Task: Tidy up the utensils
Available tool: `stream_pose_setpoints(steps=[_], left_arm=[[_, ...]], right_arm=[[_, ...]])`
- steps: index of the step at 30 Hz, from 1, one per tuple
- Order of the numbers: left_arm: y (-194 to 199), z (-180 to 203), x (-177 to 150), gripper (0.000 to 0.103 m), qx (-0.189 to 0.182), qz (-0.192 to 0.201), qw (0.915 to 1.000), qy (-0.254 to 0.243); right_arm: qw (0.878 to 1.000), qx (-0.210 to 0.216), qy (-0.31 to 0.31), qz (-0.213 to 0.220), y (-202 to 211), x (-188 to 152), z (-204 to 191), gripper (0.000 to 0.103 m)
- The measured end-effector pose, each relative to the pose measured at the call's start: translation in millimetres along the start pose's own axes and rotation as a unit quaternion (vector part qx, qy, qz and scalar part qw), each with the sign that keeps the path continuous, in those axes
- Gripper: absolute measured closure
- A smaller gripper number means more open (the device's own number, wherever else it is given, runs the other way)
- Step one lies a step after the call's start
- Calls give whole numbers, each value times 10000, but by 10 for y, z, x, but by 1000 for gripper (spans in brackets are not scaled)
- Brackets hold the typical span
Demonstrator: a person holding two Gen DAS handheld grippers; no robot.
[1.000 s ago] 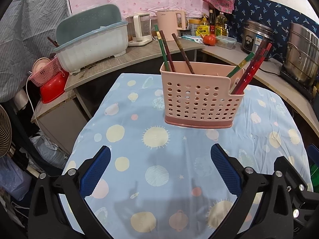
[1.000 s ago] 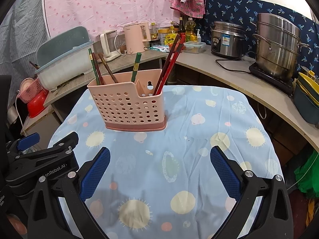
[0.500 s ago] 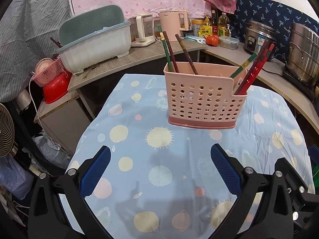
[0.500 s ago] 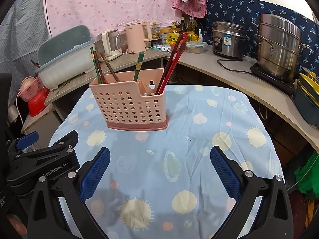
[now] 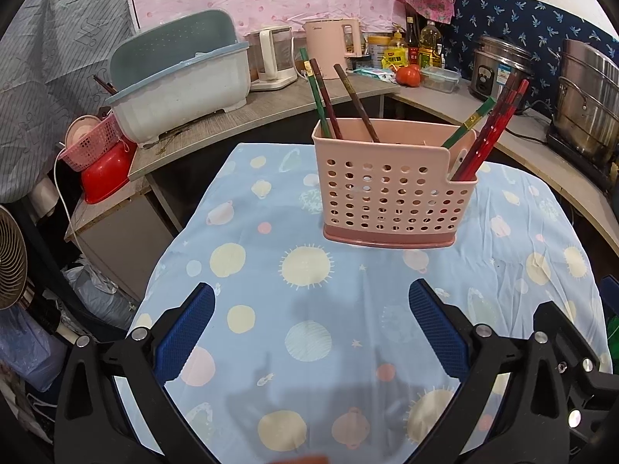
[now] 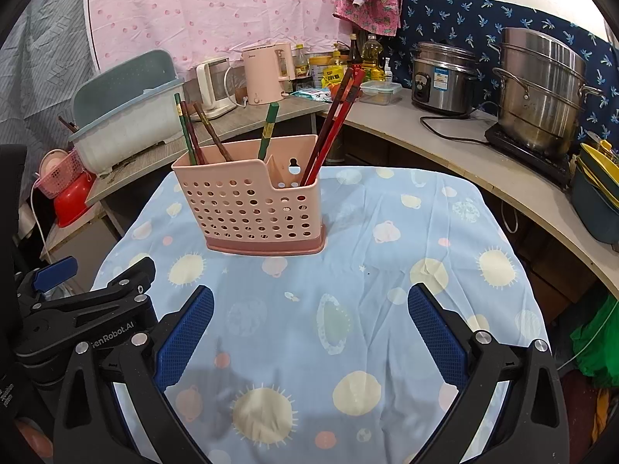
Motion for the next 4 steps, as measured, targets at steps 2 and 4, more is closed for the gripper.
stream_pose_setpoints(steps=[2, 4], left_arm=[[0, 12, -1, 7, -42, 20, 10000, -18], [-1, 16, -2, 7, -58, 31, 10000, -27]], right_arm=[[10000, 2, -6, 4, 0, 1, 5, 6], [10000, 3, -18, 6, -3, 7, 8, 6]])
Point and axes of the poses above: each gripper's, at about its wrist camera, not at the fingertips, and y roughly against the way its jaws point, z to its right, x to its top, the point moved 7 cm from there along -y, roughly the way its jaws point, and after that the axes turned 2 degrees about -z, right-handed, at the moved point
